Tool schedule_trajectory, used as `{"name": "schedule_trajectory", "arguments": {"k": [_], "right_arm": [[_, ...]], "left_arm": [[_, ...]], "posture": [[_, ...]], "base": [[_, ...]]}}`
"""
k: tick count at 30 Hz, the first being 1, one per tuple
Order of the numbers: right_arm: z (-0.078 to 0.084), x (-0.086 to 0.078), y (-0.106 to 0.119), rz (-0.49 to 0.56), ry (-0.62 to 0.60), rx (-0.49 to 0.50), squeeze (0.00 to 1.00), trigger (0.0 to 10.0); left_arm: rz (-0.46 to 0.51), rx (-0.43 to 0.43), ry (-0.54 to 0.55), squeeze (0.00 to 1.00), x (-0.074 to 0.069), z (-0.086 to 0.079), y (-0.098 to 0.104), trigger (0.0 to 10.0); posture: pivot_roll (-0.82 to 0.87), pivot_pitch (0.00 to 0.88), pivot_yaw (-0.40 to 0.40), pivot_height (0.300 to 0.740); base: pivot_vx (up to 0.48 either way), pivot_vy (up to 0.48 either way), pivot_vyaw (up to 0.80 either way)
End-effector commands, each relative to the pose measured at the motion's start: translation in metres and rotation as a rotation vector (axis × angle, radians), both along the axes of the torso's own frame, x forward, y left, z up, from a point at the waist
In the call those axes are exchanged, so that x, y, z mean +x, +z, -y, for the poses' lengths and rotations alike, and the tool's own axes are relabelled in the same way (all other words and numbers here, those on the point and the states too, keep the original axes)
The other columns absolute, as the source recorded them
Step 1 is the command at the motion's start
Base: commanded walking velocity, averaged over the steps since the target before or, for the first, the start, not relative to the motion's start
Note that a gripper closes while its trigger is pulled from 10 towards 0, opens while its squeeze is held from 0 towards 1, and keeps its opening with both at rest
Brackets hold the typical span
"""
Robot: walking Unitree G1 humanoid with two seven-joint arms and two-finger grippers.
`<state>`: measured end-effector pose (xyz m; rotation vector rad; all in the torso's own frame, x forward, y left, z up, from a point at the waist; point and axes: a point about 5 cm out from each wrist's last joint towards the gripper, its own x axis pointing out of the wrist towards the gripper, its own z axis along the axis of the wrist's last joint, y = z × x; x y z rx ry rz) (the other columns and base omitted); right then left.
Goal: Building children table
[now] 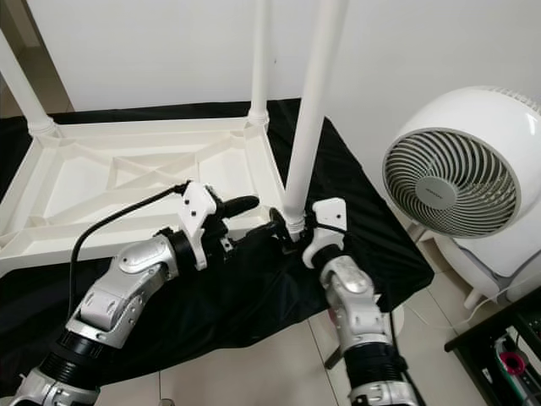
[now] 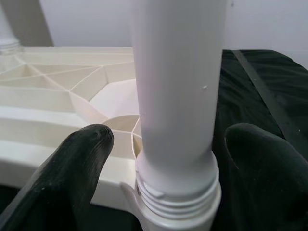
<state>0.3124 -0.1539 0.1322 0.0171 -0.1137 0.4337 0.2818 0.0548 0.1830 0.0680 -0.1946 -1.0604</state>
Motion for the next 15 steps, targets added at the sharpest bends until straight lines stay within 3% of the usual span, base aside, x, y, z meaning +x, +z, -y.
{"name": "schedule_trajectory", "arguments": {"k": [1, 6, 11, 15], "right_arm": [[0.004, 0.001, 0.001, 0.002, 0.018, -0.016, 0.0, 10.0], [0.018, 0.011, 0.005, 0.007, 0.048, -0.07, 0.0, 10.0], [0.021, 0.017, 0.007, -0.004, 0.082, -0.096, 0.0, 10.0], [0.018, 0.028, 0.008, -0.033, 0.181, -0.15, 0.0, 10.0]], "left_arm": [[-0.003, 0.017, -0.027, 0.0, -0.002, 0.002, -0.002, 10.0], [0.003, 0.021, -0.033, 0.0, 0.0, 0.002, 0.0, 10.0], [0.007, 0.025, -0.036, 0.0, 0.001, 0.001, 0.001, 10.0], [0.013, 0.025, -0.029, 0.0, 0.002, 0.001, 0.003, 10.0]], "posture": [[0.04, 0.01, -0.017, 0.74], [0.04, 0.009, -0.008, 0.74], [0.04, 0.007, -0.004, 0.74], [0.05, 0.014, -0.007, 0.74]], "base": [[0.0, 0.0, 0.0], [0.0, 0.0, 0.0], [0.0, 0.0, 0.0], [0.0, 0.0, 0.0]]}}
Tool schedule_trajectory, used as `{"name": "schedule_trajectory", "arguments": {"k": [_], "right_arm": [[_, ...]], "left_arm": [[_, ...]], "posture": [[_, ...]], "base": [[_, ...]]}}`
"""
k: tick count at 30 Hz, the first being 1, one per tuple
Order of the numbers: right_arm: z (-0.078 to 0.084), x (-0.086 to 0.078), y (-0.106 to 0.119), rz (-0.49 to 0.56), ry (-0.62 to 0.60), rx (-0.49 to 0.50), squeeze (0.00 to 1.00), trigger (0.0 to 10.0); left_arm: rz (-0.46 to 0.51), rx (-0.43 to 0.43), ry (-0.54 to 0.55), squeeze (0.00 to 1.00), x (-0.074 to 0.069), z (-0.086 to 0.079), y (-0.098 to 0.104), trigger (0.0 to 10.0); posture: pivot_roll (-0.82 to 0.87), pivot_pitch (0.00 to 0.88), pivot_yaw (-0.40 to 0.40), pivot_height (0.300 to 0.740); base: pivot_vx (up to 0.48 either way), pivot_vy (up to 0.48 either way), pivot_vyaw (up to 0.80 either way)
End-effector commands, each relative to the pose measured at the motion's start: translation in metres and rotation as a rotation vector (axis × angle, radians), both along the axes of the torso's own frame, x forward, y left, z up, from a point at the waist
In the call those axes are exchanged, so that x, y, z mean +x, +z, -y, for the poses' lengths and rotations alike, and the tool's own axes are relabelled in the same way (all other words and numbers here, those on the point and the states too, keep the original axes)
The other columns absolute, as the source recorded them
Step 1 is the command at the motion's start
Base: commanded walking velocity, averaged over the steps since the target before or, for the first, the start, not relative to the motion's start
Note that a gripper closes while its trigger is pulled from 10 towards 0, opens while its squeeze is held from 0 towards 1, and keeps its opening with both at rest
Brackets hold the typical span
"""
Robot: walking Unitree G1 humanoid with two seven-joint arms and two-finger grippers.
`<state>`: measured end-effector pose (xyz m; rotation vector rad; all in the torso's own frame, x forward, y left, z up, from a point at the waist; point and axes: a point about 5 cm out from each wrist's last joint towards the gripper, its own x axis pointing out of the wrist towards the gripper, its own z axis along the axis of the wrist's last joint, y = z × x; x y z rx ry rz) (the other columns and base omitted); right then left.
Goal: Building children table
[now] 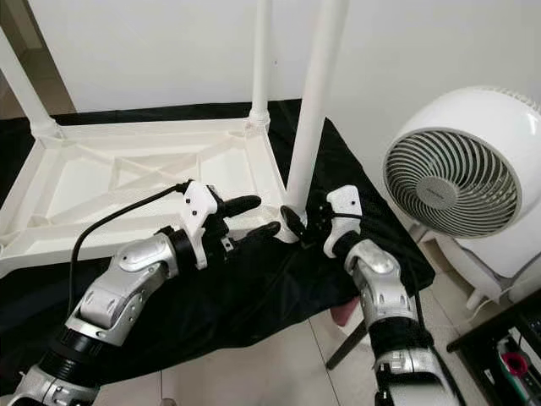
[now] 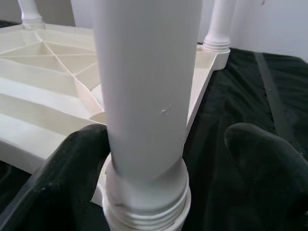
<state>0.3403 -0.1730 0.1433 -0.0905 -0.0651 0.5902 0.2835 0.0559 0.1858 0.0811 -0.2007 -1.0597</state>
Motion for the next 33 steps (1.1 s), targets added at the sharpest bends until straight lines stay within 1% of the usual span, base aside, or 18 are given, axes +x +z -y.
{"name": "schedule_trajectory", "arguments": {"k": [1, 3, 5, 6, 8, 9, 10, 15, 16, 17, 18, 24, 27, 31, 33], "right_arm": [[-0.002, 0.002, -0.003, -0.019, 0.037, -0.025, 0.0, 10.0], [-0.004, 0.005, -0.003, -0.022, 0.036, -0.022, 0.0, 10.0], [-0.01, 0.011, -0.004, -0.031, 0.04, -0.02, 0.0, 10.0], [-0.01, 0.011, -0.004, -0.031, 0.04, -0.02, 0.0, 10.0], [-0.018, 0.015, -0.004, -0.034, 0.059, -0.016, 0.0, 10.0], [-0.018, 0.015, -0.004, -0.034, 0.059, -0.016, 0.0, 10.0], [-0.022, 0.016, -0.004, -0.032, 0.066, -0.019, 0.0, 10.0], [-0.026, 0.019, -0.005, -0.035, 0.082, -0.026, 0.0, 10.0], [-0.027, 0.018, -0.007, -0.042, 0.107, -0.031, 0.0, 3.0], [-0.027, 0.018, -0.007, -0.042, 0.107, -0.031, 0.0, 3.0], [-0.028, 0.017, -0.009, -0.047, 0.124, -0.03, 0.0, 0.0], [-0.028, 0.014, -0.012, -0.055, 0.149, -0.023, 0.0, 0.0], [-0.025, 0.012, -0.018, -0.074, 0.144, -0.02, 0.0, 0.0], [-0.022, 0.012, -0.022, -0.086, 0.112, -0.013, 0.0, 0.0], [-0.018, 0.013, -0.025, -0.094, 0.053, -0.022, 0.0, 0.0]], "left_arm": [[0.001, 0.017, -0.028, 0.0, 0.0, 0.002, 0.0, 10.0], [0.001, 0.016, -0.026, 0.0, 0.0, 0.001, 0.0, 10.0], [0.003, 0.013, -0.022, 0.0, 0.0, 0.002, 0.001, 10.0], [0.003, 0.013, -0.022, 0.0, 0.0, 0.002, 0.001, 10.0], [0.005, 0.01, -0.016, 0.0, 0.001, 0.001, 0.002, 10.0], [0.005, 0.01, -0.016, 0.0, 0.001, 0.001, 0.002, 10.0], [0.007, 0.01, -0.014, 0.0, 0.001, 0.001, 0.002, 10.0], [0.009, 0.01, -0.011, 0.0, 0.001, 0.001, 0.003, 10.0], [0.01, 0.012, -0.007, 0.0, 0.002, 0.0, 0.003, 10.0], [0.01, 0.012, -0.007, 0.0, 0.002, 0.0, 0.003, 10.0], [0.01, 0.012, -0.005, 0.0, 0.002, -0.001, 0.003, 10.0], [0.009, 0.013, -0.004, 0.0, 0.001, -0.001, 0.003, 10.0], [0.008, 0.012, -0.006, 0.0, 0.001, 0.0, 0.003, 10.0], [0.011, 0.014, -0.009, 0.0, 0.002, 0.0, 0.003, 10.0], [0.013, 0.016, -0.012, 0.0, 0.002, 0.001, 0.004, 10.0]], "posture": [[0.05, 0.014, -0.007, 0.74], [0.06, 0.015, -0.008, 0.74], [0.06, 0.017, -0.007, 0.74], [0.06, 0.017, -0.007, 0.74], [0.07, 0.016, -0.009, 0.74], [0.07, 0.016, -0.009, 0.74], [0.07, 0.016, -0.009, 0.74], [0.08, 0.017, -0.009, 0.74], [0.08, 0.018, -0.007, 0.74], [0.08, 0.018, -0.007, 0.74], [0.08, 0.021, -0.009, 0.74], [0.08, 0.024, -0.007, 0.74], [0.07, 0.024, -0.006, 0.74], [0.07, 0.023, -0.003, 0.74], [0.07, 0.022, -0.004, 0.74]], "base": [[0.0, 0.0, 0.0], [0.0, 0.0, 0.0], [0.0, 0.0, 0.0], [0.0, 0.0, 0.0], [0.0, 0.0, 0.0], [0.0, 0.0, 0.0], [0.0, 0.0, 0.0], [0.0, 0.0, 0.0], [0.0, 0.0, 0.0], [0.0, 0.0, 0.0], [0.0, 0.0, 0.0], [0.0, 0.0, 0.0], [0.0, 0.0, 0.0], [0.0, 0.0, 0.0], [0.0, 0.0, 0.0]]}}
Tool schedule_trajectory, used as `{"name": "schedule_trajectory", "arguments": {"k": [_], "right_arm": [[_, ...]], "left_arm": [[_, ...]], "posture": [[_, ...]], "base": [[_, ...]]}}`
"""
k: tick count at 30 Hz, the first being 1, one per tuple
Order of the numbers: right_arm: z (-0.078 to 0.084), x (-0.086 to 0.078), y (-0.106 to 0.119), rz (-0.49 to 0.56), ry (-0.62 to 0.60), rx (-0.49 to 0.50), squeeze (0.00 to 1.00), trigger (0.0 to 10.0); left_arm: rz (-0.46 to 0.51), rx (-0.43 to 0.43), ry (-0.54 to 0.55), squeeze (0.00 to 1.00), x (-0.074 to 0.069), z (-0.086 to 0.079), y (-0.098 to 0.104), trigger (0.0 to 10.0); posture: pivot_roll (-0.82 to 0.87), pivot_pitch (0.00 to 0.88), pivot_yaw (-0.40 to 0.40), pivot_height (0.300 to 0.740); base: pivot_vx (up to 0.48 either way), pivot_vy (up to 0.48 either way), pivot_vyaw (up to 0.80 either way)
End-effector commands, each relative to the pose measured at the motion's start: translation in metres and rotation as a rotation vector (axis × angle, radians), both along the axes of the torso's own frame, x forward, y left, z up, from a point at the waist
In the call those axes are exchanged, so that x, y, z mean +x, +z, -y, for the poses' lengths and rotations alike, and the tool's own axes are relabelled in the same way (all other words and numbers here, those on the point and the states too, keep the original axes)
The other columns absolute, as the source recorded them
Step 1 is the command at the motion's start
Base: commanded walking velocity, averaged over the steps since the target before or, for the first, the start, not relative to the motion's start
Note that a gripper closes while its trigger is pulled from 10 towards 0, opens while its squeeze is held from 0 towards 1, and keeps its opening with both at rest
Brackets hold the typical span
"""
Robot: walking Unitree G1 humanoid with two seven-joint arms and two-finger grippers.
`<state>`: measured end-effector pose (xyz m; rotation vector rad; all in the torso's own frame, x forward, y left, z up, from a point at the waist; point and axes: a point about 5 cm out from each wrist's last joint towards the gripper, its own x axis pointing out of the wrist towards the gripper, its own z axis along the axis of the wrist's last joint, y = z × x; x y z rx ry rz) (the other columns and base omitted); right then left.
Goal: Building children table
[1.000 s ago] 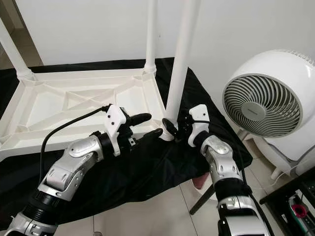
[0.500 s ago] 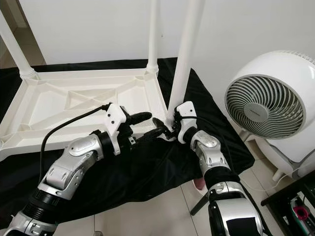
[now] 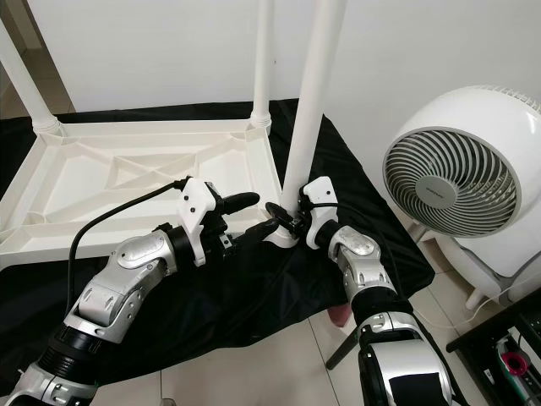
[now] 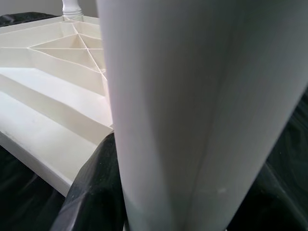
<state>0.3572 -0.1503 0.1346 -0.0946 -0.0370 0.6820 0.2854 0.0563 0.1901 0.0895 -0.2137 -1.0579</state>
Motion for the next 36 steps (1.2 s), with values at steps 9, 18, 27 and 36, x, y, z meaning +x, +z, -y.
{"name": "schedule_trajectory", "arguments": {"k": [9, 18, 27, 36], "right_arm": [[-0.008, -0.008, -0.019, -0.062, -0.189, 0.036, 0.0, 10.0], [-0.026, -0.013, -0.017, -0.061, -0.286, 0.115, 0.0, 10.0], [-0.038, -0.018, -0.013, -0.042, -0.711, 0.255, 0.0, 10.0], [-0.044, -0.02, -0.01, -0.059, -0.656, 0.242, 0.0, 10.0]], "left_arm": [[-0.002, 0.017, -0.019, 0.0, 0.0, 0.003, -0.002, 10.0], [0.003, 0.02, -0.016, 0.0, 0.002, 0.002, -0.001, 10.0], [0.001, 0.02, -0.024, 0.0, 0.0, 0.004, -0.003, 10.0], [0.002, 0.019, -0.02, 0.0, 0.0, 0.002, -0.002, 10.0]], "posture": [[0.07, 0.013, -0.012, 0.74], [0.07, 0.003, -0.017, 0.74], [0.07, 0.0, -0.023, 0.74], [0.07, 0.0, -0.032, 0.74]], "base": [[0.0, 0.0, 0.0], [0.0, 0.0, 0.0], [0.0, 0.0, 0.0], [0.0, 0.0, 0.0]]}}
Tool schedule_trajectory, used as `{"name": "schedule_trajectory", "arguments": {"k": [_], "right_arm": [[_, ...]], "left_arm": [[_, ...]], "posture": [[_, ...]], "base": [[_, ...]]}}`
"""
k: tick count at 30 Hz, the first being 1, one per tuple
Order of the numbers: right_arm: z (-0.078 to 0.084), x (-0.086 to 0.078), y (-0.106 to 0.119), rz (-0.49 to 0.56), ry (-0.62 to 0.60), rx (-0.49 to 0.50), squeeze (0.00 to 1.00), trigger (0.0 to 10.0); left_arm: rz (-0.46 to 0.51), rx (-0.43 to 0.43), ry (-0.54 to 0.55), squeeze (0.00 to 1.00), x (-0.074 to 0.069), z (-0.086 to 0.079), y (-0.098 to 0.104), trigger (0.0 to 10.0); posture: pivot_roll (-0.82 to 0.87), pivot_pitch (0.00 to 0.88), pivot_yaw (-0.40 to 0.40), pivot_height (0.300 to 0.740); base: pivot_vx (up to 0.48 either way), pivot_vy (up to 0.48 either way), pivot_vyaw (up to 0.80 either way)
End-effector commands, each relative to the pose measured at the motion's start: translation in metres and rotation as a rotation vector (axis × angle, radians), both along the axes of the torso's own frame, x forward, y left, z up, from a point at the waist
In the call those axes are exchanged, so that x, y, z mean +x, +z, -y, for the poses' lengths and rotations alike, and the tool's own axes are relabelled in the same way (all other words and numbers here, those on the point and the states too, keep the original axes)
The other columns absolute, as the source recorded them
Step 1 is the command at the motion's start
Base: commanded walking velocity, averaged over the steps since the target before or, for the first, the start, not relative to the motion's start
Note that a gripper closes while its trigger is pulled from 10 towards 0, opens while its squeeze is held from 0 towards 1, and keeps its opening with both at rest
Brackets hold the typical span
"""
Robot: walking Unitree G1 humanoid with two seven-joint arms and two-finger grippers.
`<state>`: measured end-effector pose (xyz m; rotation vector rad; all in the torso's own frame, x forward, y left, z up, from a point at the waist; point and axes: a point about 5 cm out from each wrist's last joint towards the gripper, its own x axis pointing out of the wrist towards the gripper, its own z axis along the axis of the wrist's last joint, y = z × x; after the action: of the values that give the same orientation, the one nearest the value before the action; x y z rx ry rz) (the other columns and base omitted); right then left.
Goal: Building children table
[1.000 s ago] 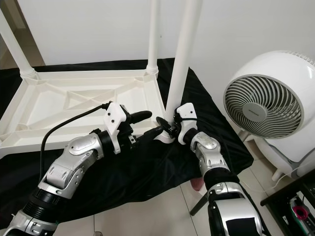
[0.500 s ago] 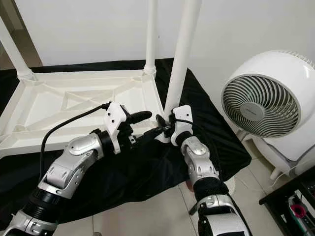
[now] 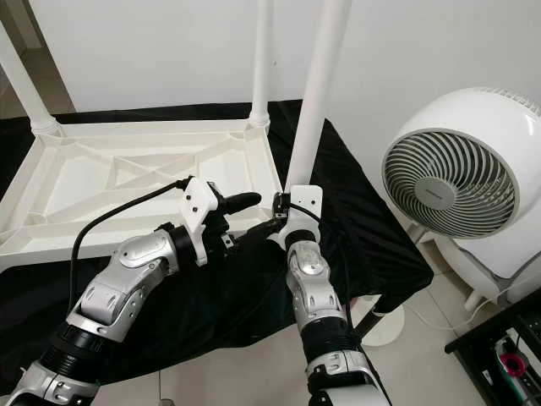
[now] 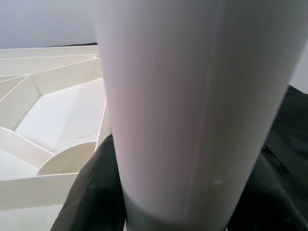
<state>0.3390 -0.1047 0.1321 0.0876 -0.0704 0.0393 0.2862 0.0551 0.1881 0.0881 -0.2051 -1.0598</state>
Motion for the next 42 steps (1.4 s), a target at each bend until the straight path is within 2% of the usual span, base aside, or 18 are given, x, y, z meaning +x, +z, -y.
{"name": "schedule_trajectory", "arguments": {"k": [1, 2, 9, 11, 14, 17, 18, 21, 22, 23, 24, 25, 26, 28, 33, 42], "right_arm": [[0.002, -0.002, -0.007, -0.039, -0.014, 0.057, 0.16, 10.0], [0.003, -0.002, -0.005, -0.033, -0.018, 0.063, 1.0, 10.0], [0.009, -0.003, 0.0, -0.006, -0.004, 0.07, 1.0, 10.0], [0.012, -0.004, 0.002, 0.008, 0.021, 0.076, 1.0, 10.0], [0.03, -0.009, 0.009, 0.059, 0.136, 0.1, 1.0, 10.0], [0.034, -0.011, 0.01, 0.064, 0.171, 0.085, 1.0, 10.0], [0.038, -0.014, 0.011, 0.067, 0.242, 0.06, 0.0, 10.0], [0.04, -0.016, 0.011, 0.068, 0.291, 0.045, 0.0, 10.0], [0.048, -0.019, 0.008, 0.056, 0.361, -0.013, 0.0, 10.0], [0.048, -0.019, 0.008, 0.056, 0.361, -0.013, 0.0, 10.0], [0.054, -0.02, 0.006, 0.045, 0.412, -0.064, 0.0, 10.0], [0.054, -0.02, 0.006, 0.045, 0.412, -0.064, 0.0, 10.0], [0.06, -0.019, 0.005, 0.038, 0.451, -0.119, 0.0, 10.0], [0.064, -0.018, 0.005, 0.031, 0.487, -0.157, 0.0, 10.0], [0.065, -0.012, 0.007, 0.017, 0.581, -0.206, 0.0, 10.0], [0.056, 0.003, 0.008, 0.004, 0.622, -0.216, 0.0, 10.0]], "left_arm": [[0.009, 0.013, -0.017, 0.0, -0.002, 0.001, 0.0, 10.0], [0.008, 0.012, -0.016, 0.0, -0.002, 0.002, -0.001, 10.0], [0.006, 0.01, -0.013, 0.0, -0.002, 0.003, -0.001, 10.0], [0.006, 0.01, -0.013, 0.0, -0.002, 0.003, -0.002, 10.0], [0.003, 0.013, -0.015, 0.0, -0.003, 0.003, -0.003, 10.0], [0.002, 0.014, -0.016, 0.0, -0.003, 0.003, -0.003, 10.0], [0.001, 0.015, -0.018, 0.0, -0.003, 0.003, -0.004, 10.0], [0.0, 0.015, -0.02, 0.0, -0.003, 0.004, -0.004, 10.0], [0.0, 0.016, -0.025, 0.0, -0.003, 0.004, -0.004, 10.0], [0.0, 0.016, -0.025, 0.0, -0.003, 0.004, -0.004, 10.0], [0.001, 0.016, -0.028, 0.0, -0.003, 0.004, -0.003, 10.0], [0.001, 0.016, -0.028, 0.0, -0.003, 0.004, -0.003, 10.0], [0.002, 0.016, -0.031, 0.0, -0.002, 0.004, -0.002, 10.0], [0.004, 0.016, -0.033, 0.0, -0.002, 0.005, -0.002, 10.0], [0.006, 0.014, -0.041, 0.0, -0.001, 0.006, 0.0, 10.0], [0.016, 0.02, -0.03, 0.0, 0.002, 0.004, 0.002, 10.0]], "posture": [[0.08, 0.0, -0.036, 0.74], [0.08, 0.0, -0.036, 0.74], [0.07, 0.0, -0.035, 0.74], [0.07, 0.0, -0.035, 0.74], [0.06, 0.0, -0.034, 0.74], [0.06, 0.0, -0.034, 0.74], [0.06, 0.0, -0.03, 0.74], [0.06, 0.0, -0.03, 0.74], [0.05, 0.0, -0.02, 0.74], [0.05, 0.0, -0.02, 0.74], [0.05, 0.0, -0.017, 0.74], [0.05, 0.0, -0.017, 0.74], [0.04, 0.002, -0.007, 0.74], [0.04, 0.003, -0.001, 0.74], [0.04, 0.01, 0.001, 0.74], [0.06, 0.006, 0.006, 0.74]], "base": [[0.0, 0.0, 0.0], [0.0, 0.0, 0.0], [0.0, 0.0, 0.0], [0.0, 0.0, 0.0], [0.0, 0.0, 0.0], [0.0, 0.0, 0.0], [0.0, 0.0, 0.0], [0.0, 0.0, 0.0], [0.0, 0.0, 0.0], [0.0, 0.0, 0.0], [0.0, 0.0, 0.0], [0.0, 0.0, 0.0], [0.0, 0.0, 0.0], [0.0, 0.0, 0.0], [0.0, 0.0, 0.0], [0.0, 0.0, 0.0]]}}
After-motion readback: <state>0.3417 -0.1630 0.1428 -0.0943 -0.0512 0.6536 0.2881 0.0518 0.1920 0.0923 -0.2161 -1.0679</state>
